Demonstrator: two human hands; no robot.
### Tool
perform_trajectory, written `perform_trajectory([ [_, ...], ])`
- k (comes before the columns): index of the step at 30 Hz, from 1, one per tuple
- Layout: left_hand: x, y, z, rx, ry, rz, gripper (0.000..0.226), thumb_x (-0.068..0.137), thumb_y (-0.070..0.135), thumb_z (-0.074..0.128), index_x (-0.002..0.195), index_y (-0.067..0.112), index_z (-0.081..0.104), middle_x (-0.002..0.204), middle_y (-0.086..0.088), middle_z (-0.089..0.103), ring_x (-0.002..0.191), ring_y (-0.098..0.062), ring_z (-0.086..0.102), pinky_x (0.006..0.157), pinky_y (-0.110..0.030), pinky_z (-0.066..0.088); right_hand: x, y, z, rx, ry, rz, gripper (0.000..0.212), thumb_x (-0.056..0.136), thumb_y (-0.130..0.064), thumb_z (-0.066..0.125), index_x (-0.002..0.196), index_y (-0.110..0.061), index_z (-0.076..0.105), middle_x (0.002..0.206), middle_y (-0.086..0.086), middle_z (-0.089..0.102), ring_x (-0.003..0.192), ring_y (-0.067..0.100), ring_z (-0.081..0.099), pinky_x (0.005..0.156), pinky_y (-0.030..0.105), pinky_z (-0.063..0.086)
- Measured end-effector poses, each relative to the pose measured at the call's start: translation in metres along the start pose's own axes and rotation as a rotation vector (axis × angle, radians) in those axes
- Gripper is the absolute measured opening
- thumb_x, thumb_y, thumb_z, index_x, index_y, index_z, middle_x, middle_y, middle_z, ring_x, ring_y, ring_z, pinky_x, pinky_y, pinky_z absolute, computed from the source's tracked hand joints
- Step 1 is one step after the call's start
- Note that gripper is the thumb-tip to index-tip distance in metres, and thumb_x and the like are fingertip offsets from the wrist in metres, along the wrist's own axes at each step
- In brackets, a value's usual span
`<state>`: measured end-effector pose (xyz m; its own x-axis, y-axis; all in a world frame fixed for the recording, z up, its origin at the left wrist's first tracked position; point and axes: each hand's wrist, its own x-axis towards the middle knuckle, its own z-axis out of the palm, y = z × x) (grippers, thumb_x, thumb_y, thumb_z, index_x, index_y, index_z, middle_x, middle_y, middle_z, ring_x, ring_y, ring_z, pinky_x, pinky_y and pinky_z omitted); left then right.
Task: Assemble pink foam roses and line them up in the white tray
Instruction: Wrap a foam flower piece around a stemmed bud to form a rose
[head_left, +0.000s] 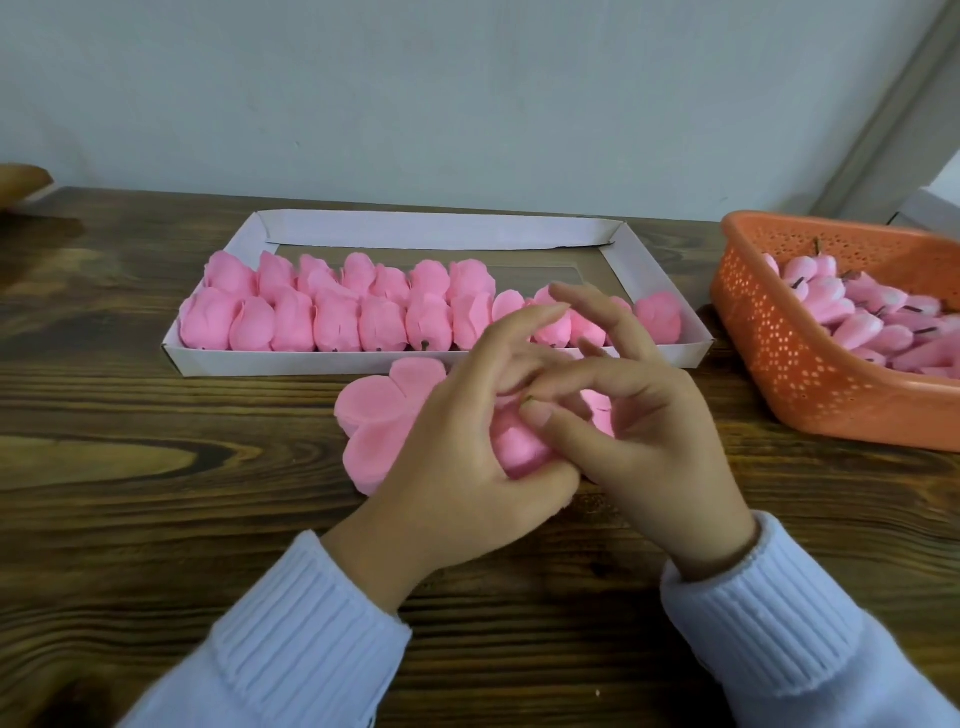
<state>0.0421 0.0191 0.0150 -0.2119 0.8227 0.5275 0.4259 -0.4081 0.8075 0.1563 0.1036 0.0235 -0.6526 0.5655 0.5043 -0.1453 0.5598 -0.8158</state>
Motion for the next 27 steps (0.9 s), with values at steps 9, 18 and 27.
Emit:
perform_trajectory([
  [9, 0.0009, 0.0002, 0.0002, -0.060, -0.042, -0.166, 0.069, 0.069, 0.008, 0.070, 0.127, 0.037, 0.046, 0.090, 0.016, 0.067, 0.085, -0.010, 0.069, 0.073, -0.038, 0.060, 0.0002, 0.0030, -0.0014, 0.162, -0.047, 0.012, 0.009, 0.078, -0.022, 0.067, 0.082, -0.021, 0.075, 0.134, -0.004, 0.054, 0.133, 0.007, 0.043, 0.106, 0.026, 0.036],
  [18, 0.0016, -0.0018, 0.0023, -0.035, 0.008, -0.179, 0.067, 0.071, 0.010, 0.073, 0.125, 0.040, 0.045, 0.108, 0.014, 0.064, 0.097, -0.007, 0.066, 0.078, -0.027, 0.057, -0.0005, 0.0035, 0.0027, 0.320, 0.137, 0.001, 0.017, 0.078, -0.016, 0.068, 0.077, -0.031, 0.075, 0.113, -0.012, 0.066, 0.118, 0.008, 0.058, 0.096, 0.024, 0.044],
  [27, 0.0008, -0.0019, 0.0060, -0.064, 0.015, -0.201, 0.058, 0.073, 0.015, 0.068, 0.119, 0.043, 0.046, 0.110, 0.021, 0.062, 0.092, -0.002, 0.066, 0.072, -0.025, 0.058, 0.0004, 0.0024, -0.0013, 0.267, 0.122, 0.065, 0.012, 0.083, -0.017, 0.063, 0.090, -0.022, 0.070, 0.107, -0.003, 0.069, 0.112, 0.014, 0.061, 0.088, 0.022, 0.048],
])
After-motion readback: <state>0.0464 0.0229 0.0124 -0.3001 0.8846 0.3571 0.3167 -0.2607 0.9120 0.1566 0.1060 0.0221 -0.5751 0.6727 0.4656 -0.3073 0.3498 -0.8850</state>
